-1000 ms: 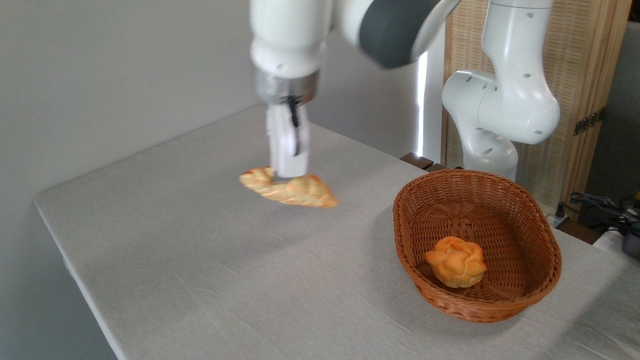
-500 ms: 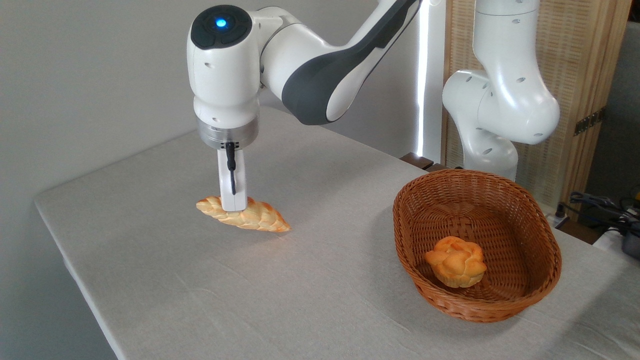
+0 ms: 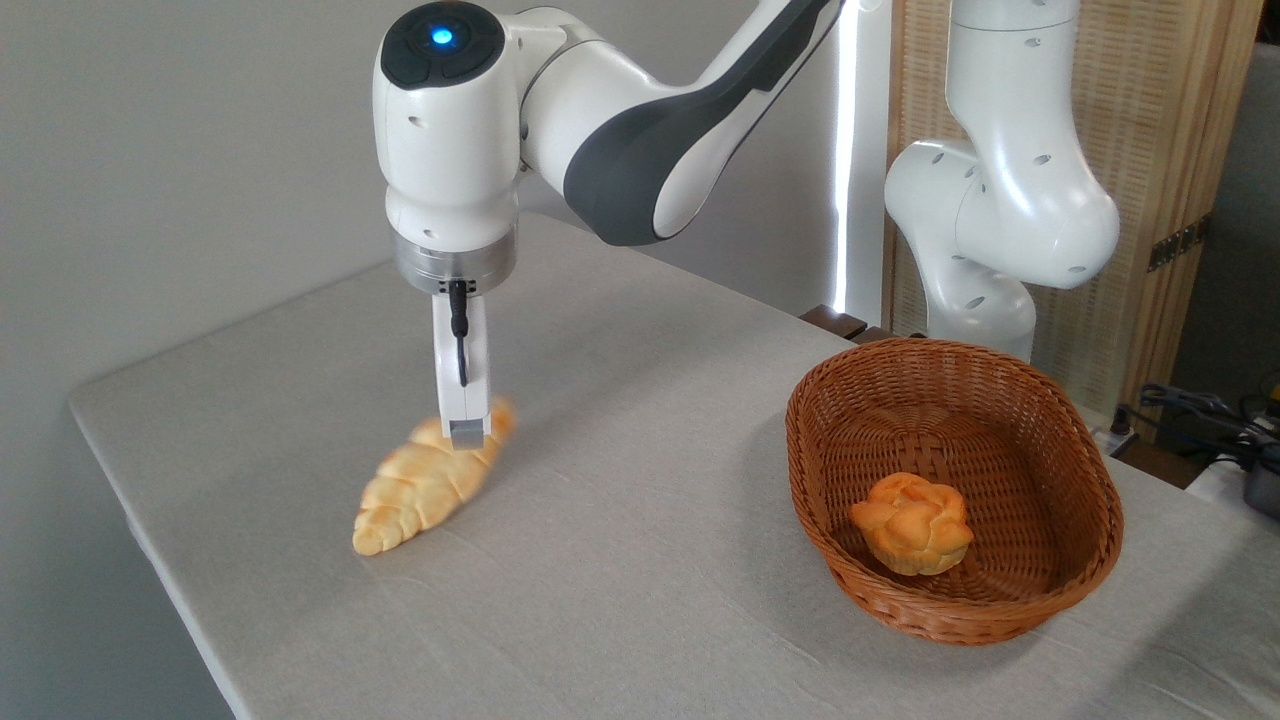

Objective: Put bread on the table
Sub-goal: 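Lower the braided roll onto the tabletop and open the gripper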

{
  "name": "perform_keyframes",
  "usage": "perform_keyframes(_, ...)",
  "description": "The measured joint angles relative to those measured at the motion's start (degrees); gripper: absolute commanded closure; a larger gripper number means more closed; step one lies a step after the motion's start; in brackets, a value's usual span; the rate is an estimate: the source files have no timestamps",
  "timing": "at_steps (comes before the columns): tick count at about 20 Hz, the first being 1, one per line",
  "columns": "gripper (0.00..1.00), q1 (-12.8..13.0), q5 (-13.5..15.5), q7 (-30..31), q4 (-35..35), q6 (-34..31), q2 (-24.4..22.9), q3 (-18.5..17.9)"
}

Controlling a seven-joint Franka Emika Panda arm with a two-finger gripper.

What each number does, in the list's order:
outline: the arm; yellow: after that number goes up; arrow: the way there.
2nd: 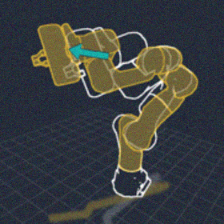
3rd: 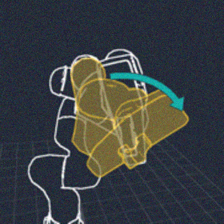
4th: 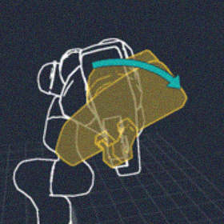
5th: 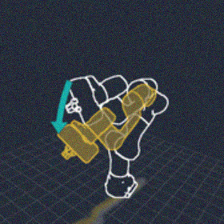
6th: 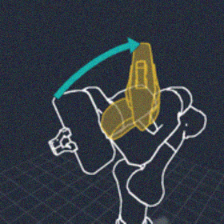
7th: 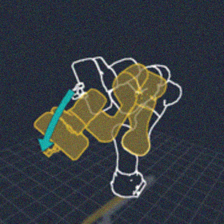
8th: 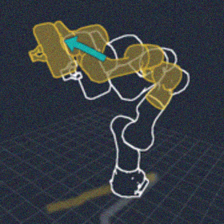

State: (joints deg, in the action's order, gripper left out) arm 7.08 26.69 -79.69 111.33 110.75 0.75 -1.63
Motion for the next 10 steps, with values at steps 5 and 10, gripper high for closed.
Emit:
perform_keyframes(5,0.01,-0.03,-4.16,-2.15,-0.21,0.0,-0.09,-0.07)
perform_keyframes(10,0.1,-0.96,-8.28,5.95,-4.25,-0.02,-1.92,-0.55)
